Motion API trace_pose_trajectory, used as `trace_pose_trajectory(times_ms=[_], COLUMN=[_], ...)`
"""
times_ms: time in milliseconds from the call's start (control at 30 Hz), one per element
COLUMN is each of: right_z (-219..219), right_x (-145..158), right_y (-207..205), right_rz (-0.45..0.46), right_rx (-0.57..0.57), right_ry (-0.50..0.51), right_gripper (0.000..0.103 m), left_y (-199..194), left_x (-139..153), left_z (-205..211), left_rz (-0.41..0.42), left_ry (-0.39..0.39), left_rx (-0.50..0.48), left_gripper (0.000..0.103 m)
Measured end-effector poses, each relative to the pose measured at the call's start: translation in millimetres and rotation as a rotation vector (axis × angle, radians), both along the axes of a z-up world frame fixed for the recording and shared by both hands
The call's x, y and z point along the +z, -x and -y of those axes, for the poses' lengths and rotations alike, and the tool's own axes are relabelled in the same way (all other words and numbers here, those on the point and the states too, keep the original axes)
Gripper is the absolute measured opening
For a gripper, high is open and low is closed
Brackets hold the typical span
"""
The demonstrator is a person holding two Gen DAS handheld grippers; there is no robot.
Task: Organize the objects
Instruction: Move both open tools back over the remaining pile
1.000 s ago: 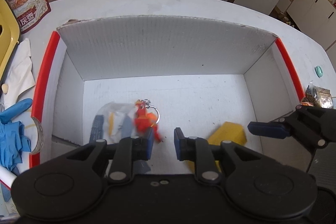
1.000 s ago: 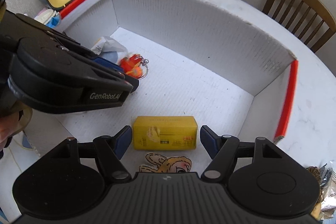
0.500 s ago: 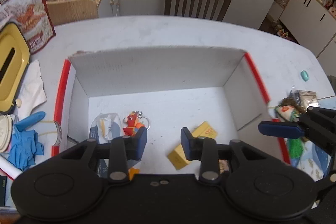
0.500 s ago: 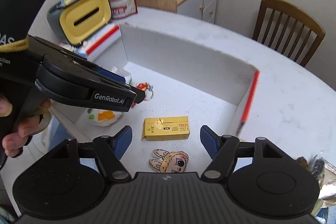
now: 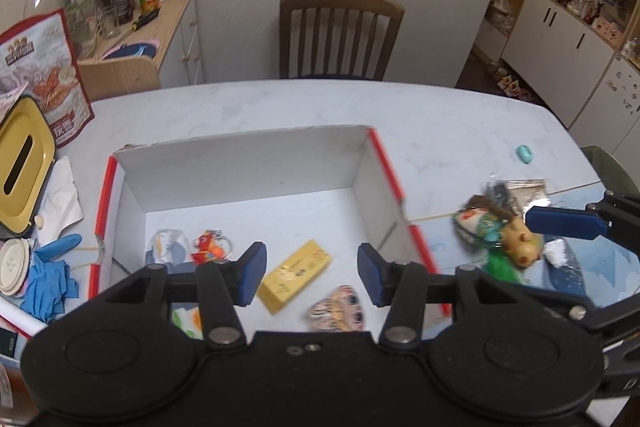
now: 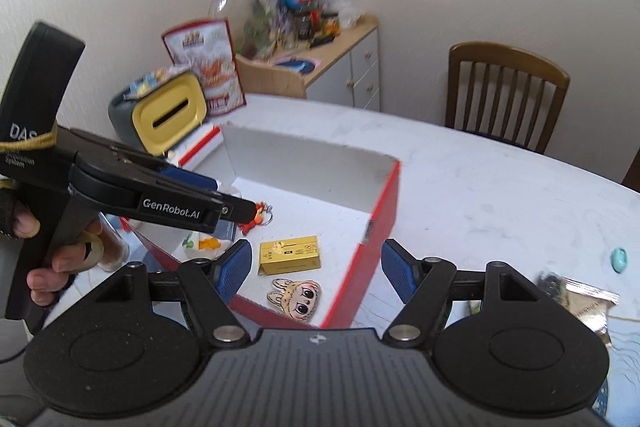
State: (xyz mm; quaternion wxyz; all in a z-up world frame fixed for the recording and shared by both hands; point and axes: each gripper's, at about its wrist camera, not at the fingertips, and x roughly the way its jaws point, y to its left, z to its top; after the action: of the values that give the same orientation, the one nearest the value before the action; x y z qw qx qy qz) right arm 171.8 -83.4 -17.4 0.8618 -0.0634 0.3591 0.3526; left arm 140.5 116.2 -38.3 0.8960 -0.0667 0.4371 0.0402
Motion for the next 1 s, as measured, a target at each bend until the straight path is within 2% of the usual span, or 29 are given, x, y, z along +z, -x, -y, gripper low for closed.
trace_pose_trajectory(times_ms=[233,467,767,900,1000], right_z=[59.9,126.5,201.0,229.7,244.6], right_x=[5.6,-3.9,-25.8,-36.4,-46.2], right_y=[17.0,26.3,28.4,22.9,18.2], right_rz=[0.025,0.03,0.042,0.023,0.017], right_rx=[-0.064,-0.142,-0.208,-0.24,-0.251], right_ry=[-0.056,-0.072,-0.045,-0.033,-0.014], right_gripper=[0.074,0.08,0.082,0.082,0.082], left_y=[11.9,14.9,6.5,-1.0,-8.4], left_x=[10.7,9.1,-3.4,-11.7,-18.5], left_z=[41.4,85.2,140.0,161.3,178.6], left_rz=[0.041,0.054,0.072,0.075,0.071], left_ry=[-0.011,-0.013,-0.011,0.008,0.012], left_rx=[-0.03,-0.063,-0.105,-0.116,-0.119], left_gripper=[0.059,0.067,0.088,0.102,0.102])
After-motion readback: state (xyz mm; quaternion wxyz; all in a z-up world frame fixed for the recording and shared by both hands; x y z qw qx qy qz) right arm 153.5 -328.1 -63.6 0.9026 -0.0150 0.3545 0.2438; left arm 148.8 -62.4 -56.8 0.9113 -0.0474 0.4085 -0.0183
